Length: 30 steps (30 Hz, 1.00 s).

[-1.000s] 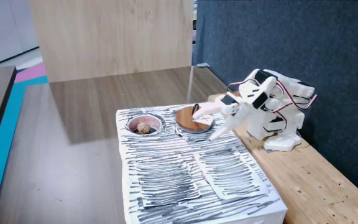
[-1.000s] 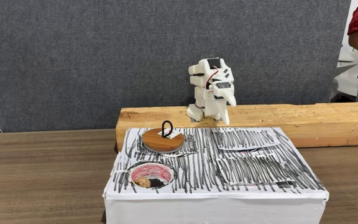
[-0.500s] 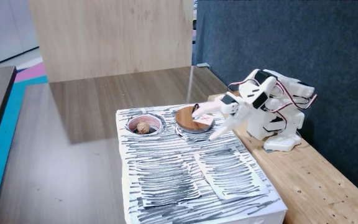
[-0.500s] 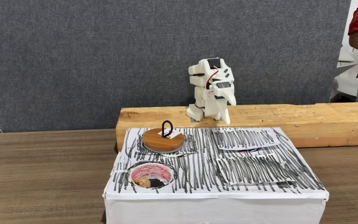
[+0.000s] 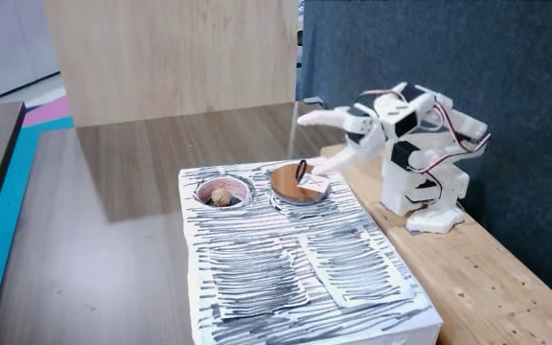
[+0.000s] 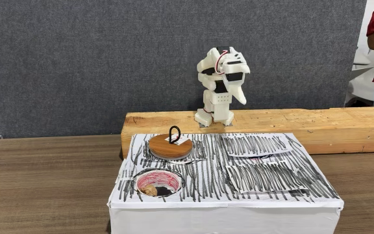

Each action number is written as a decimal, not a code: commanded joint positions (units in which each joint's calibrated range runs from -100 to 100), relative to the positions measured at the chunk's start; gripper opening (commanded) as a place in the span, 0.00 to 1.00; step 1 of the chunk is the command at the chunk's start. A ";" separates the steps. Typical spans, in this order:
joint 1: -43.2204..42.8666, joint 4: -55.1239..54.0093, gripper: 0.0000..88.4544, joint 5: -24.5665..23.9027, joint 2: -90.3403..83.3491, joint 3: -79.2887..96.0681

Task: Pick the brown debris from the hole.

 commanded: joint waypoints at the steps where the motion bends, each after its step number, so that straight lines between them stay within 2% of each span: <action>1: 0.61 -0.78 0.45 0.33 11.26 -12.21; 9: 3.10 -0.78 0.45 -0.19 42.92 -48.51; 17: 22.47 -0.11 0.45 -0.19 78.76 -84.09; 23: 32.55 0.06 0.45 0.28 91.24 -100.72; 27: 35.48 0.39 0.45 -0.14 92.41 -102.24; 30: 35.33 4.50 0.45 0.23 92.41 -102.42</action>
